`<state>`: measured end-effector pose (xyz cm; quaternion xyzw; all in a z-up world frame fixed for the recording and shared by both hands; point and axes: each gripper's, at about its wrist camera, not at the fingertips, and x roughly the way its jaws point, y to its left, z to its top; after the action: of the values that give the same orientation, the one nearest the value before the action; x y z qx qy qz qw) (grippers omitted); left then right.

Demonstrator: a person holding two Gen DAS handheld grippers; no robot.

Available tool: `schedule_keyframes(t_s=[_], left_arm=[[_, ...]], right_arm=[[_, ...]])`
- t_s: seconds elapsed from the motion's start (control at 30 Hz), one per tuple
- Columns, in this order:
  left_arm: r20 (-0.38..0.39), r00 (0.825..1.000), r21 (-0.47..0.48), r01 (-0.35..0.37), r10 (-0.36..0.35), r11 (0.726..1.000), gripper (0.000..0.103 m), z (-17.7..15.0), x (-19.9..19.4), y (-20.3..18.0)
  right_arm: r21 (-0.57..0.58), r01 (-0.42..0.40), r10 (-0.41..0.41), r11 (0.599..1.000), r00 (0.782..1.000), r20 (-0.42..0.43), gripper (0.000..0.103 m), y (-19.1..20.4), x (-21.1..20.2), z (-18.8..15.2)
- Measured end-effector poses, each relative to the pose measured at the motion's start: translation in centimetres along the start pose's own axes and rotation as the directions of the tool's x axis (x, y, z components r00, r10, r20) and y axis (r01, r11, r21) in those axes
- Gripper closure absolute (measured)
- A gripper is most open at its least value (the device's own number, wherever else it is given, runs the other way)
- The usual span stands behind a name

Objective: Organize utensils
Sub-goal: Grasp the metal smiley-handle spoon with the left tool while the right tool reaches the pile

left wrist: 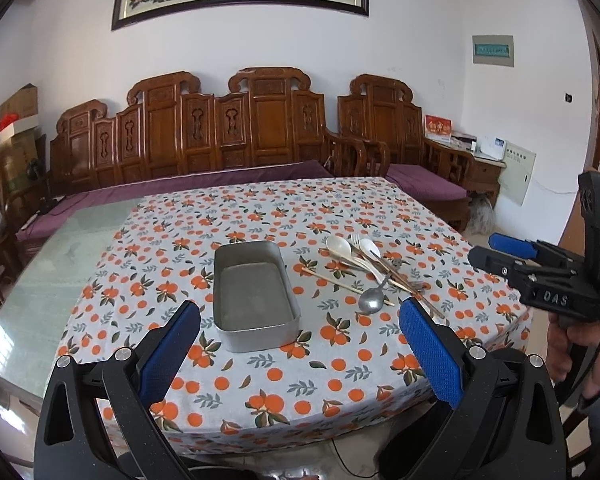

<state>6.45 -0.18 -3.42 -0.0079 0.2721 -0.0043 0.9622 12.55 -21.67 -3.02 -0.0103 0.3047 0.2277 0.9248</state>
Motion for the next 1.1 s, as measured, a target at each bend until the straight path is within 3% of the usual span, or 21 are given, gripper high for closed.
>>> schedule_keyframes(t_s=[0.47, 0.8, 1.1], left_arm=[[-0.075, 0.996, 0.035, 0.054, -0.051, 0.998, 0.010, 1.4, 5.6, -1.4], [-0.152, 0.982, 0.067, 0.121, -0.110, 0.990, 0.030, 1.6, 11.4, -4.1], [-0.238, 0.955, 0.086, 0.203, -0.178, 0.975, 0.047, 1.4, 18.1, -7.4]], right_arm=[[-0.009, 0.054, -0.055, 0.998, 0.993, -0.104, 0.045, -5.8, 5.9, 1.9], [-0.006, 0.077, -0.077, 0.997, 0.981, -0.179, 0.048, -9.8, 9.7, 0.4], [0.031, 0.094, -0.084, 0.995, 0.968, -0.237, 0.049, -13.2, 12.4, -1.0]])
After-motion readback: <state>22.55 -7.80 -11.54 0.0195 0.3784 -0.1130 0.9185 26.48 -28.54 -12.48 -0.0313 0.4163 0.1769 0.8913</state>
